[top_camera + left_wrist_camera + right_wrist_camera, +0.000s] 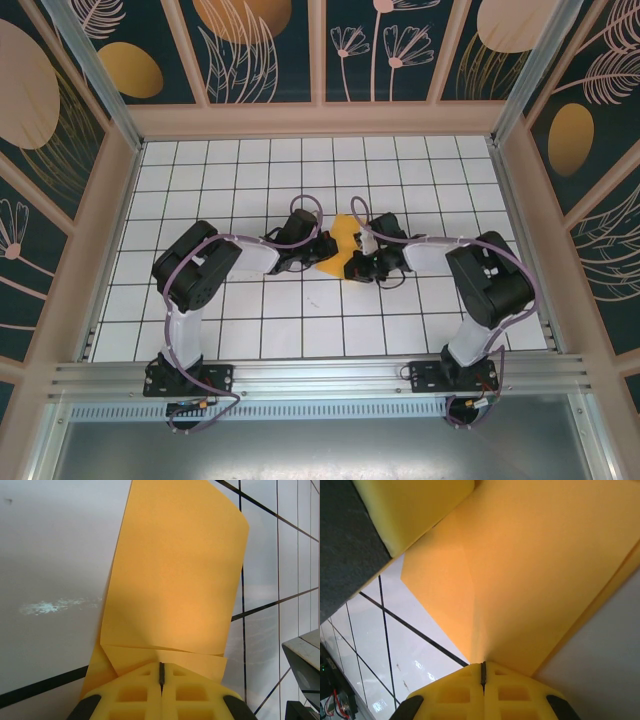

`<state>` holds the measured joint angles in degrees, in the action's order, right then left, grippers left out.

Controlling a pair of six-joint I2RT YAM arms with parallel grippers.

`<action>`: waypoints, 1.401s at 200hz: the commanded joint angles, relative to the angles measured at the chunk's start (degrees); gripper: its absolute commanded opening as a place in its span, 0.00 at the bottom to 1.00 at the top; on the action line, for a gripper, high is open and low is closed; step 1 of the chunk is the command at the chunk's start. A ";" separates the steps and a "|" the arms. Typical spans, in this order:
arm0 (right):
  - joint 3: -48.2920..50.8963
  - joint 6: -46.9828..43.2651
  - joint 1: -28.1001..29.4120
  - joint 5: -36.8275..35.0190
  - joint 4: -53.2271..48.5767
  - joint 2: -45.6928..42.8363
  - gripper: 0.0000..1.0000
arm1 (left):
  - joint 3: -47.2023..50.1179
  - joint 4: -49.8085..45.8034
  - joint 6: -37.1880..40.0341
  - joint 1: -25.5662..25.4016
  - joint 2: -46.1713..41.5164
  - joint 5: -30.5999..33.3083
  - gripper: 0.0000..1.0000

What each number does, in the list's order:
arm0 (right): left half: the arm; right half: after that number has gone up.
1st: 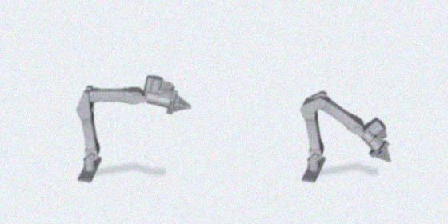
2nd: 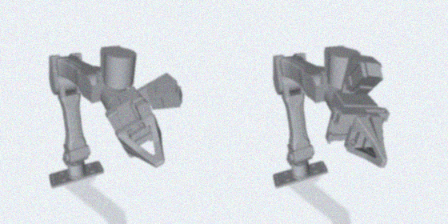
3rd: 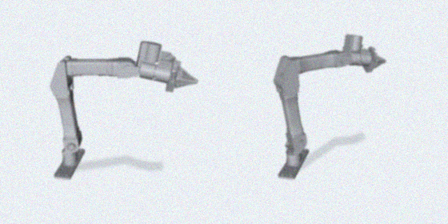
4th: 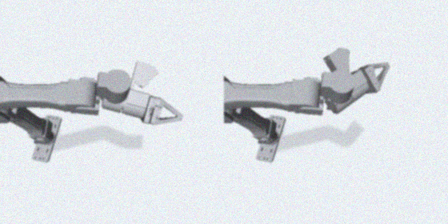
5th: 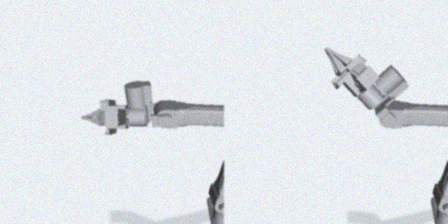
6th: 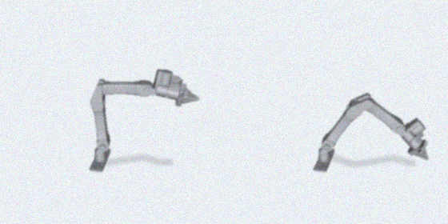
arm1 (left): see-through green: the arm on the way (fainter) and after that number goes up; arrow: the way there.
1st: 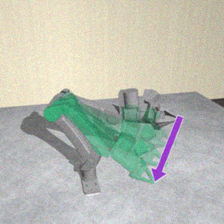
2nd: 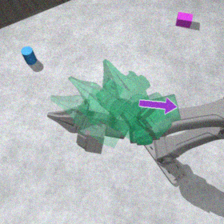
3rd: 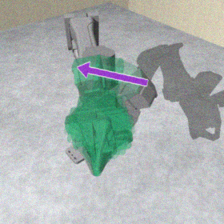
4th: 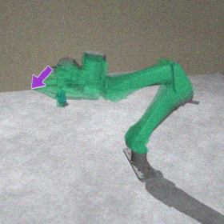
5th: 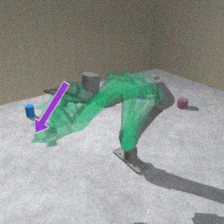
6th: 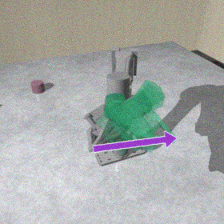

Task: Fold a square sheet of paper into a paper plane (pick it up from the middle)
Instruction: Fold the triangle a second time at the center of the table.

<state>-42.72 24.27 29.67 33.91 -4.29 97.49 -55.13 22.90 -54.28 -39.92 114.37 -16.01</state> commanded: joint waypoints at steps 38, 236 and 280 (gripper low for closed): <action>7.96 -1.16 -1.84 1.43 -5.79 -2.26 0.04 | 1.06 -7.09 1.15 0.68 1.91 4.65 0.06; -4.72 7.85 -8.62 -3.53 4.59 1.17 0.44 | 0.17 -1.94 0.44 0.57 -3.47 -2.80 0.12; -5.26 7.95 -8.29 -2.13 5.81 3.91 0.45 | 0.18 -2.64 0.39 0.46 -2.76 -2.87 0.10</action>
<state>-46.63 31.94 21.06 30.46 -0.30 99.24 -55.07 20.75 -54.11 -39.66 112.42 -18.00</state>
